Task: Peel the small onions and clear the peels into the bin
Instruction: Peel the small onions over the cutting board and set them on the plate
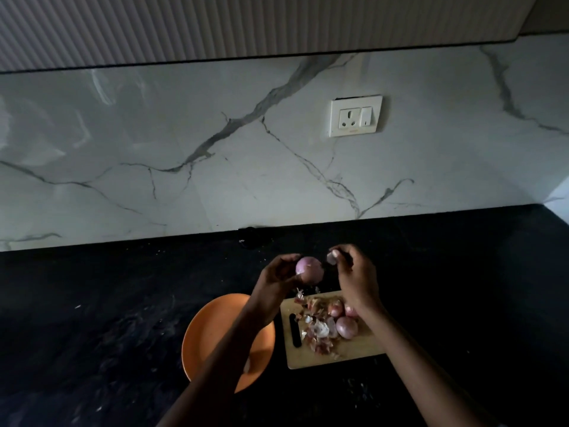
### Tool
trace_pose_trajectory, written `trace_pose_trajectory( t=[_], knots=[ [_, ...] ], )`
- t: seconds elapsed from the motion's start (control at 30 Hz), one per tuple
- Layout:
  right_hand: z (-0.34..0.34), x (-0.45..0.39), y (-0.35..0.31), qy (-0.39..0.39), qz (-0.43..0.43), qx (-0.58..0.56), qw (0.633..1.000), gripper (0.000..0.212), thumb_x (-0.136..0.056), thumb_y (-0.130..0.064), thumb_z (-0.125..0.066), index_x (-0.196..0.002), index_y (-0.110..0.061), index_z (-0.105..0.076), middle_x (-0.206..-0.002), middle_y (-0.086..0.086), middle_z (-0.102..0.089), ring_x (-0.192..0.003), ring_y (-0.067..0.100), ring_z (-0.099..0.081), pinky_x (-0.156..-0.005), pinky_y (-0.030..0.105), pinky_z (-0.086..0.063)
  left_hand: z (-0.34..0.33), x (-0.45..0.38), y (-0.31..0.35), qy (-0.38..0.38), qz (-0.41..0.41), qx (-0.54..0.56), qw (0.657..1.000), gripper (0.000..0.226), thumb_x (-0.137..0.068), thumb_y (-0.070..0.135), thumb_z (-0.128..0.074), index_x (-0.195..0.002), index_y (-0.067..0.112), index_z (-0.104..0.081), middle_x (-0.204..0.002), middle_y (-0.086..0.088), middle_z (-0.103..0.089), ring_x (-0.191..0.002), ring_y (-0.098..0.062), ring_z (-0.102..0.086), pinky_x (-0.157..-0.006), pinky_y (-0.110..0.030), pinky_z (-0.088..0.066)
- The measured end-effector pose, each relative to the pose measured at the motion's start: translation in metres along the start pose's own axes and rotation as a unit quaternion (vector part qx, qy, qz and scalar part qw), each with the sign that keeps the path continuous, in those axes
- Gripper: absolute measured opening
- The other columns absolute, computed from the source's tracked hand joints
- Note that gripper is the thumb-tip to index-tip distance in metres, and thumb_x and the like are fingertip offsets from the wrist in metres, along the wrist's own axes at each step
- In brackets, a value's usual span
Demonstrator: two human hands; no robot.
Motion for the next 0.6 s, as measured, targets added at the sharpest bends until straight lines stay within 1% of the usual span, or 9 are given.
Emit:
trace_pose_trajectory(
  t=[0.07,0.17,0.23,0.3,0.37,0.43,0.47,0.53,0.6],
  knots=[
    [-0.004,-0.001,0.022,-0.027,-0.051,0.020,0.998,0.016,-0.099,-0.023,-0.060,-0.110,-0.016,-0.069,-0.102,-0.003,-0.072,-0.095,0.012,-0.067,-0.077,0.025,-0.049,0.004,0.001,0.002,0.001,-0.005,0.017,1.000,0.052,-0.078,0.007,-0.072,-0.126,-0.001,-0.055,-0.116,-0.015,-0.069,-0.104,-0.025,-0.067,-0.084,-0.031,-0.057],
    [-0.017,0.005,0.038,-0.110,-0.037,0.104,0.988,0.019,-0.098,-0.026,-0.063,-0.111,-0.015,-0.071,-0.100,0.000,-0.074,-0.091,0.016,-0.070,-0.073,0.029,-0.052,0.011,0.001,0.004,0.007,-0.018,0.040,0.999,0.052,-0.082,0.006,-0.068,-0.130,-0.007,-0.052,-0.126,-0.023,-0.064,-0.111,-0.029,-0.063,-0.090,-0.033,-0.056],
    [-0.025,0.012,0.044,-0.153,-0.026,0.139,0.978,0.019,-0.098,-0.026,-0.062,-0.109,-0.014,-0.073,-0.098,0.002,-0.075,-0.090,0.018,-0.071,-0.076,0.032,-0.055,0.013,0.001,0.001,0.004,-0.017,0.041,0.999,0.047,-0.085,0.005,-0.066,-0.129,-0.005,-0.053,-0.125,-0.021,-0.064,-0.111,-0.028,-0.064,-0.090,-0.033,-0.055],
    [-0.027,0.017,0.043,-0.173,-0.012,0.155,0.973,0.018,-0.100,-0.024,-0.060,-0.106,-0.015,-0.073,-0.096,0.003,-0.074,-0.088,0.019,-0.071,-0.075,0.034,-0.056,0.016,0.002,-0.002,0.006,-0.007,0.032,0.999,0.044,-0.086,0.006,-0.066,-0.128,-0.001,-0.054,-0.124,-0.018,-0.066,-0.111,-0.027,-0.065,-0.092,-0.036,-0.055],
    [-0.021,0.014,0.029,-0.158,0.016,0.153,0.975,0.020,-0.099,-0.025,-0.061,-0.113,-0.014,-0.072,-0.105,-0.002,-0.072,-0.095,0.015,-0.069,-0.078,0.029,-0.055,0.019,0.002,-0.007,0.009,0.007,0.017,1.000,0.047,-0.085,0.007,-0.069,-0.128,0.001,-0.054,-0.126,-0.018,-0.065,-0.112,-0.030,-0.065,-0.096,-0.044,-0.051],
    [-0.013,0.009,0.001,-0.148,0.065,0.115,0.980,0.027,-0.097,-0.024,-0.065,-0.123,-0.016,-0.069,-0.113,-0.012,-0.064,-0.105,0.005,-0.063,-0.087,0.021,-0.050,0.023,0.001,-0.008,0.012,0.011,-0.002,1.000,0.049,-0.080,0.006,-0.073,-0.125,0.003,-0.054,-0.123,-0.018,-0.066,-0.109,-0.029,-0.066,-0.093,-0.043,-0.053],
    [-0.012,0.007,-0.015,-0.158,0.094,0.087,0.979,0.029,-0.095,-0.023,-0.067,-0.124,-0.020,-0.068,-0.116,-0.015,-0.064,-0.106,0.002,-0.062,-0.088,0.019,-0.050,0.023,0.000,-0.006,0.012,0.010,-0.013,1.000,0.050,-0.077,0.004,-0.075,-0.123,0.003,-0.055,-0.120,-0.017,-0.068,-0.107,-0.028,-0.067,-0.090,-0.040,-0.056],
    [-0.016,0.006,-0.041,-0.194,0.150,0.054,0.968,0.032,-0.092,-0.022,-0.072,-0.123,-0.027,-0.068,-0.117,-0.014,-0.067,-0.103,-0.002,-0.064,-0.086,0.016,-0.053,0.021,-0.001,-0.002,0.002,0.011,-0.033,0.999,0.051,-0.075,0.002,-0.077,-0.121,0.004,-0.056,-0.114,-0.013,-0.071,-0.104,-0.028,-0.068,-0.088,-0.038,-0.057],
    [-0.023,0.007,-0.056,-0.223,0.190,0.048,0.955,0.035,-0.089,-0.020,-0.075,-0.122,-0.027,-0.070,-0.116,-0.014,-0.067,-0.104,-0.004,-0.062,-0.088,0.012,-0.050,0.016,-0.001,0.002,-0.012,0.009,-0.037,0.999,0.049,-0.076,0.002,-0.076,-0.121,0.003,-0.059,-0.112,-0.013,-0.072,-0.101,-0.027,-0.070,-0.088,-0.036,-0.058]
  ],
)
Point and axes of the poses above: each hand's wrist, its own x-axis away from the middle knuckle, its own z-axis out of the back of the hand, y = z × x, the point moved 10 cm from there along -x, towards the middle knuckle
